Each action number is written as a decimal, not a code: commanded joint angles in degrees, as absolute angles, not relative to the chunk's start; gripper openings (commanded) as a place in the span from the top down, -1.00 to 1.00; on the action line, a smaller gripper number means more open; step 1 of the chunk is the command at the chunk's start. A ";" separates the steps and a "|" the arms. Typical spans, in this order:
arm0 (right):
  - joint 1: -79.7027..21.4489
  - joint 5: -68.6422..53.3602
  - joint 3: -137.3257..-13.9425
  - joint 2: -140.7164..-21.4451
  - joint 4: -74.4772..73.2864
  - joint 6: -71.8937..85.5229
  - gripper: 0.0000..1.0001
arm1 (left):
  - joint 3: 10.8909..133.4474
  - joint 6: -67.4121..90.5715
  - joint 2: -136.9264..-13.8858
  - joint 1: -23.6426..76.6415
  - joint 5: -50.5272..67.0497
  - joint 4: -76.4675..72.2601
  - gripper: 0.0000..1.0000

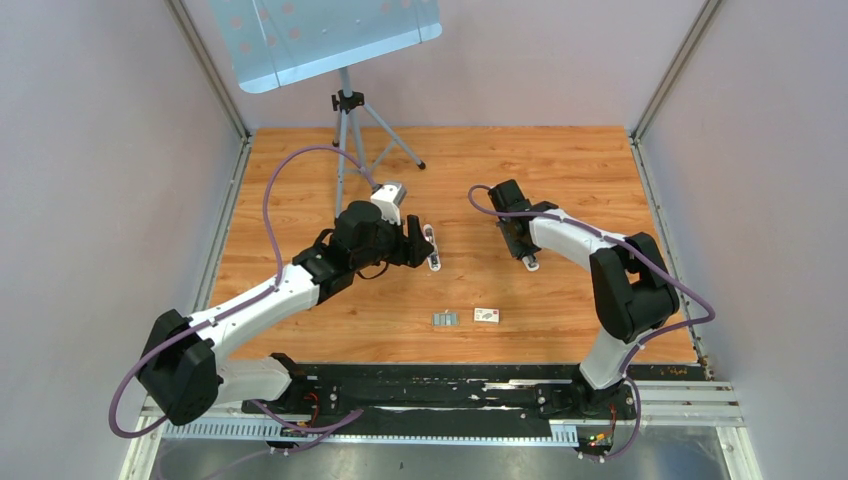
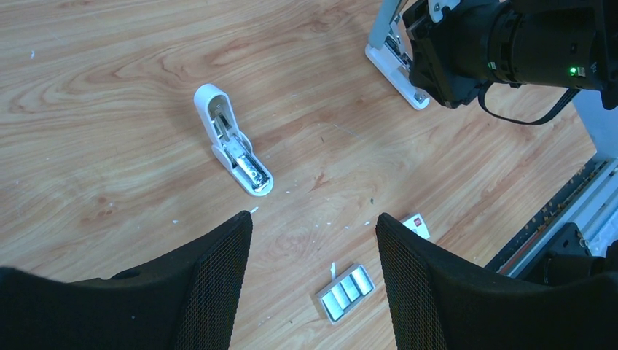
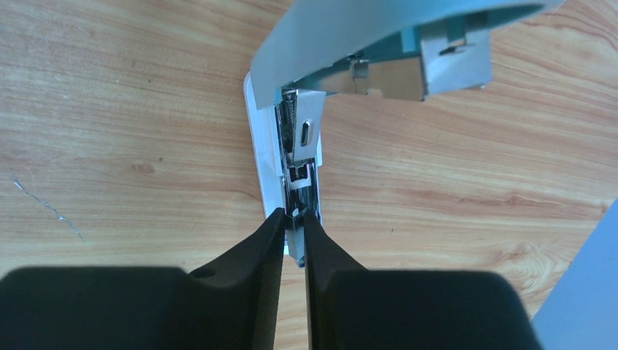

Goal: Load the staples into the stapler

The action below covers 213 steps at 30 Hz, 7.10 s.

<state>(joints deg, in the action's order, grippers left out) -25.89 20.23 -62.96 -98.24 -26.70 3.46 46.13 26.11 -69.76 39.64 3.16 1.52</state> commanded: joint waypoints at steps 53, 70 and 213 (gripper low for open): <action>-35.59 36.61 -67.04 -102.90 -33.79 3.44 0.80 | 44.49 24.50 -66.17 38.24 1.68 2.97 -0.35; -37.79 38.21 -66.40 -102.37 -33.89 3.17 0.70 | 43.77 24.63 -65.22 38.06 1.66 3.08 -0.35; -13.14 -58.74 -38.41 -96.43 91.48 83.94 0.78 | 44.38 48.75 -83.32 38.56 31.37 -41.43 -0.42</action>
<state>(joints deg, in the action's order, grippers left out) -11.86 -57.52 -36.82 -98.37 85.73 83.15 42.92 43.79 -80.47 37.82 28.03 -31.07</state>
